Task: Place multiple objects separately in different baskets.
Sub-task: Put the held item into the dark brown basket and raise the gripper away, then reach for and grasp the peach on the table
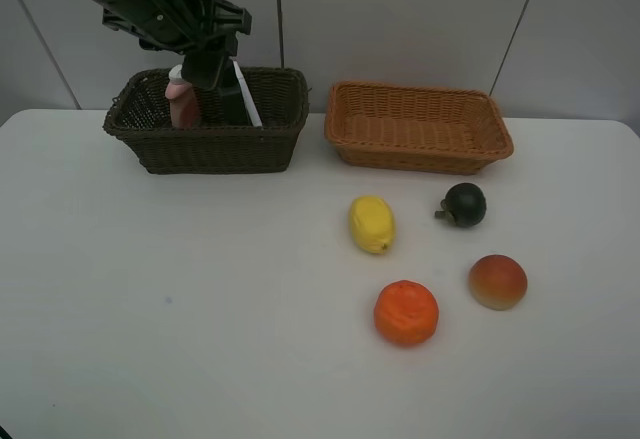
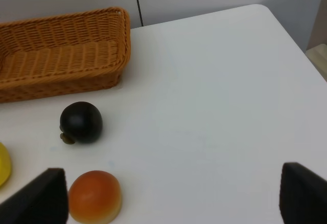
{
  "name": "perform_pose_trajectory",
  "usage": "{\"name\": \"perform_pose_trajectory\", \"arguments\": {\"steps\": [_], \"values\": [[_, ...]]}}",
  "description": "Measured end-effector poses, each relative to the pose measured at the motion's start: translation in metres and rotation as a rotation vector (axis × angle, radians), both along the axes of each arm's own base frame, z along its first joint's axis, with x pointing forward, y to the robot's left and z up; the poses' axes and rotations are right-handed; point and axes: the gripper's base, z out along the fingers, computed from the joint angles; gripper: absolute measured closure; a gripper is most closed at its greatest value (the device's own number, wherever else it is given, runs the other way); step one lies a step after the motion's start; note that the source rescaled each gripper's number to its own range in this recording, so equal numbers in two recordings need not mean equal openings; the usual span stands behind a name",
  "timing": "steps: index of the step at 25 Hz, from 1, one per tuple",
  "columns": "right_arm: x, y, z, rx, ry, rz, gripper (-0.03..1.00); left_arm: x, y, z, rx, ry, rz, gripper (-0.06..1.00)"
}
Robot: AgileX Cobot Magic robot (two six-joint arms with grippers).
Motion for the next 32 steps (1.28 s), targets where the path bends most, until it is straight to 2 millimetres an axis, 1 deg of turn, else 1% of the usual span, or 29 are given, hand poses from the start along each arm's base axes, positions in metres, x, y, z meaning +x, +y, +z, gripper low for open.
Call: {"name": "perform_pose_trajectory", "arguments": {"steps": [3, 6, 7, 10, 12, 13, 14, 16, 18, 20, 22, 24, 27, 32], "values": [[0.000, 0.000, 0.000, 0.000, 0.000, 0.000, 0.02, 0.017, 0.026, -0.009, -0.034, -0.012, 0.087, 0.26], [0.000, 0.000, 0.000, 0.000, 0.000, 0.000, 0.02, 0.030, 0.045, -0.021, -0.048, -0.022, 0.135, 0.26], [0.000, 0.000, 0.000, 0.000, 0.000, 0.000, 0.02, 0.035, 0.050, -0.028, -0.049, -0.020, 0.147, 0.26], [0.000, 0.000, 0.000, 0.000, 0.000, 0.000, 0.02, 0.042, 0.055, -0.044, -0.047, -0.013, 0.158, 0.26], [0.000, 0.000, 0.000, 0.000, 0.000, 0.000, 0.02, 0.045, 0.055, -0.052, -0.025, -0.017, 0.139, 0.26], [0.000, 0.000, 0.000, 0.000, 0.000, 0.000, 0.02, 0.045, 0.055, -0.054, -0.013, -0.019, 0.129, 0.23], [0.000, 0.000, 0.000, 0.000, 0.000, 0.000, 0.02, 0.046, 0.055, -0.054, 0.001, -0.028, 0.116, 0.14], [0.000, 0.000, 0.000, 0.000, 0.000, 0.000, 0.02, 0.046, 0.054, -0.054, 0.014, -0.039, 0.102, 0.02], [0.000, 0.000, 0.000, 0.000, 0.000, 0.000, 0.02, 0.046, 0.054, -0.053, 0.024, -0.045, 0.094, -0.03], [0.000, 0.000, 0.000, 0.000, 0.000, 0.000, 0.02, 0.045, 0.055, -0.052, 0.029, -0.040, 0.093, -0.05], [0.000, 0.000, 0.000, 0.000, 0.000, 0.000, 0.02, 0.042, 0.055, -0.042, 0.032, -0.036, 0.098, -0.05], [0.000, 0.000, 0.000, 0.000, 0.000, 0.000, 0.02, 0.041, 0.056, -0.028, 0.029, -0.022, 0.114, -0.05], [0.000, 0.000, 0.000, 0.000, 0.000, 0.000, 0.02, 0.039, 0.059, 0.004, 0.034, 0.009, 0.141, -0.05], [0.000, 0.000, 0.000, 0.000, 0.000, 0.000, 0.02, 0.035, 0.065, 0.046, 0.084, 0.156, 0.196, -0.05]]}}
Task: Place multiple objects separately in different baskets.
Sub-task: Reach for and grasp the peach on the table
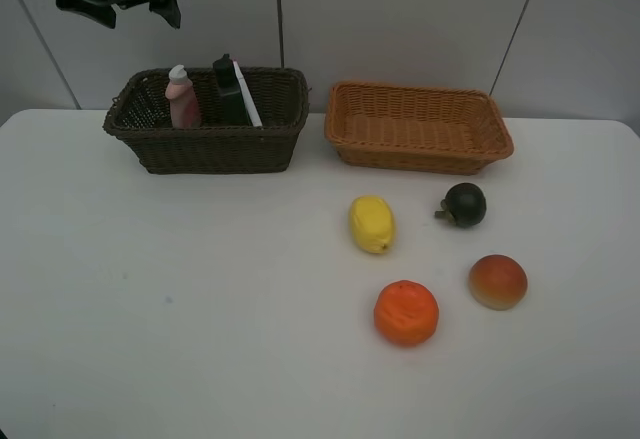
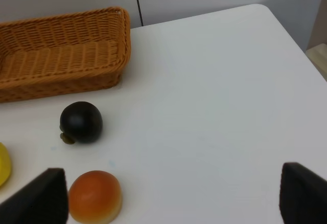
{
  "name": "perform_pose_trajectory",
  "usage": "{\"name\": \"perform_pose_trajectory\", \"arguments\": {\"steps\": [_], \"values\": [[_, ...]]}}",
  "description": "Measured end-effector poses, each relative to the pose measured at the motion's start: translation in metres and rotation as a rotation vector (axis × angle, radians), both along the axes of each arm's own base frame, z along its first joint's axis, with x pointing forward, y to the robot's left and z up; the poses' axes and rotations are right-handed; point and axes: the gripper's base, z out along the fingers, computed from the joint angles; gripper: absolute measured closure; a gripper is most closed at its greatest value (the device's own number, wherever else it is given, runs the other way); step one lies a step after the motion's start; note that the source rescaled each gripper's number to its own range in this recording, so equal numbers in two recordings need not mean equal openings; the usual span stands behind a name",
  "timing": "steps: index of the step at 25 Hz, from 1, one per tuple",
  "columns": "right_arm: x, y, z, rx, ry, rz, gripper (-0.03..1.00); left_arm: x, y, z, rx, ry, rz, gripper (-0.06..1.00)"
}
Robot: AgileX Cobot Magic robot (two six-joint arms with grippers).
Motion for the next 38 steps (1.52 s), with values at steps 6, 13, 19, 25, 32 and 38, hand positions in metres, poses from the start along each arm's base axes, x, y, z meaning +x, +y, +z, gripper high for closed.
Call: {"name": "perform_pose_trajectory", "arguments": {"steps": [6, 13, 19, 25, 32, 38], "values": [[0.000, 0.000, 0.000, 0.000, 0.000, 0.000, 0.02, -0.008, 0.034, 0.030, 0.044, 0.156, 0.114, -0.05], [0.000, 0.000, 0.000, 0.000, 0.000, 0.000, 0.02, -0.019, 0.098, 0.026, 0.067, 0.323, 0.275, -0.05], [0.000, 0.000, 0.000, 0.000, 0.000, 0.000, 0.02, -0.043, 0.130, 0.027, 0.068, 0.355, 0.340, -0.05], [0.000, 0.000, 0.000, 0.000, 0.000, 0.000, 0.02, -0.104, 0.118, 0.033, 0.002, 0.392, 0.280, -0.05], [0.000, 0.000, 0.000, 0.000, 0.000, 0.000, 0.02, -0.212, 0.093, 0.050, -0.118, 0.306, 0.135, -0.05], [0.000, 0.000, 0.000, 0.000, 0.000, 0.000, 0.02, -0.302, 0.077, 0.045, -0.138, 0.108, 0.013, -0.05]]}}
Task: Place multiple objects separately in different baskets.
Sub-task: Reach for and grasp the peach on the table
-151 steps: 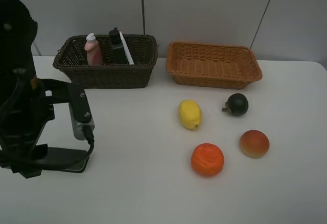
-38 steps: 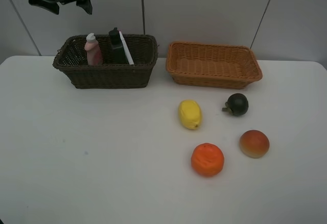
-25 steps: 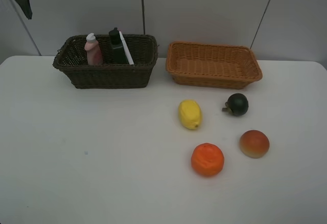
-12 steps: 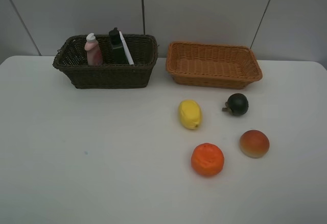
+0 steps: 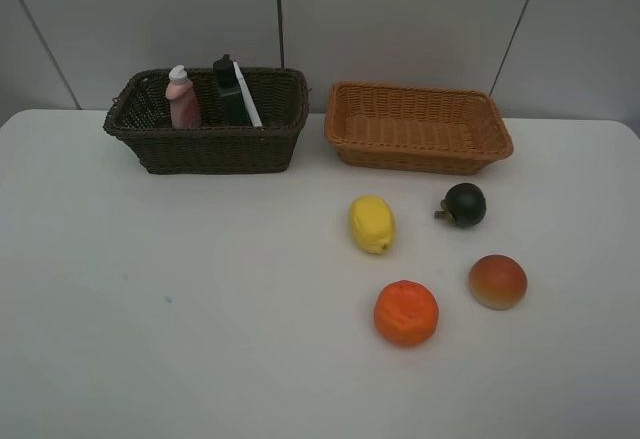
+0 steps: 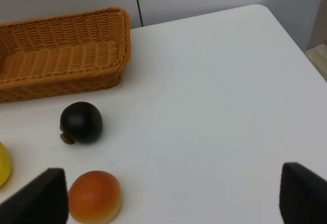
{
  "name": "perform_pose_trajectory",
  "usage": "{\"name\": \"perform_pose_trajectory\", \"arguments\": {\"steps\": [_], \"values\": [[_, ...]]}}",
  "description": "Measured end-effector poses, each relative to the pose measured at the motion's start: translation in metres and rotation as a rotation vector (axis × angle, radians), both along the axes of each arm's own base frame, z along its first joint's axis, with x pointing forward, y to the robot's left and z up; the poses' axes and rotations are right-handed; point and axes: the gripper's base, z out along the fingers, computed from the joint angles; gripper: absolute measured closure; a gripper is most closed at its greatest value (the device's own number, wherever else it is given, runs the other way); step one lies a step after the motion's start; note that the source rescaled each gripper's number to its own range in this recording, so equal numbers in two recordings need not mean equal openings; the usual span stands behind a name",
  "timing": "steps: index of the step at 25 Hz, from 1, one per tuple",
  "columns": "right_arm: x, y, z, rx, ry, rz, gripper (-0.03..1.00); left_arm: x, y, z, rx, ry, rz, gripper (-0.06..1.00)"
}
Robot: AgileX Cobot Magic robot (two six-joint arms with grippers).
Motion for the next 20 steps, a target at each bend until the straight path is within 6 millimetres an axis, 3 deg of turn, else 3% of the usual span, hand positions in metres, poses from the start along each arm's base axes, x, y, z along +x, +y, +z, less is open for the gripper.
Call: {"name": "perform_pose_trajectory", "arguments": {"steps": [4, 8, 15, 20], "values": [[0.000, 0.000, 0.000, 0.000, 0.000, 0.000, 0.02, -0.049, -0.010, -0.009, 0.021, -0.198, -0.105, -0.05], [0.000, 0.000, 0.000, 0.000, 0.000, 0.000, 0.02, -0.085, -0.012, -0.023, 0.069, -0.339, -0.163, -0.05], [0.000, 0.000, 0.000, 0.000, 0.000, 0.000, 0.02, -0.101, -0.012, -0.055, 0.084, -0.411, -0.160, -0.05], [0.000, 0.000, 0.000, 0.000, 0.000, 0.000, 0.02, -0.116, -0.012, -0.055, 0.092, -0.514, -0.153, -0.05]]}}
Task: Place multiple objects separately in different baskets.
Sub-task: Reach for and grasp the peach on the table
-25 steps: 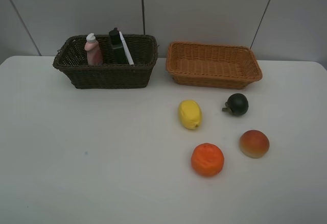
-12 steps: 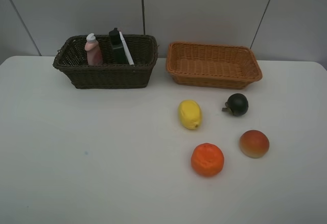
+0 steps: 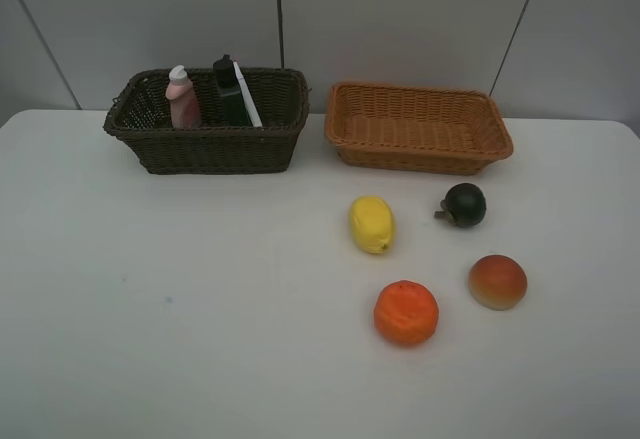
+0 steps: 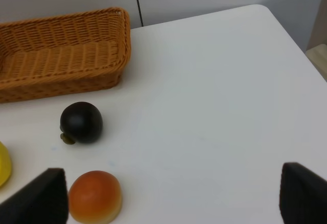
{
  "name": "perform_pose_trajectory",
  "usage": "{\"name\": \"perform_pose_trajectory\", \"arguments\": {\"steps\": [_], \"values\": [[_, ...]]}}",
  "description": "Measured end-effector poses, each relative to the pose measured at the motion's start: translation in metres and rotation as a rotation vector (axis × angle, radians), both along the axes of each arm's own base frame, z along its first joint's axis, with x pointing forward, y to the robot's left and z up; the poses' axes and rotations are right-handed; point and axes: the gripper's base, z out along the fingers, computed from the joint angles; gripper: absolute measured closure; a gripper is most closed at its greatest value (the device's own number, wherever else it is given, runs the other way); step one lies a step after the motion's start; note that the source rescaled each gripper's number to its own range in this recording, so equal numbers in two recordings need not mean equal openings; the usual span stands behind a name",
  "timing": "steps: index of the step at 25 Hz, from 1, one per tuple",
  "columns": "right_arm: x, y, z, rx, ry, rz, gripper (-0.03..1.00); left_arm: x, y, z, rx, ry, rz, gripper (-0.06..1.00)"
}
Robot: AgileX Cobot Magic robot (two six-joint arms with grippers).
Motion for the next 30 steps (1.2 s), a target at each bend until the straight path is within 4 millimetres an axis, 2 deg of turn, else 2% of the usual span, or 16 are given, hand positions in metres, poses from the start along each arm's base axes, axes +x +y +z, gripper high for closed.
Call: {"name": "perform_pose_trajectory", "arguments": {"steps": [4, 11, 30], "values": [[0.000, 0.000, 0.000, 0.000, 0.000, 0.000, 0.02, -0.012, 0.000, -0.002, 0.011, -0.053, 0.002, -0.05], [0.000, 0.000, 0.000, 0.000, 0.000, 0.000, 0.02, -0.011, 0.007, -0.011, 0.006, 0.010, 0.085, -0.05], [0.000, 0.000, 0.000, 0.000, 0.000, 0.000, 0.02, -0.011, 0.009, -0.011, -0.004, 0.014, 0.063, -0.05]]}}
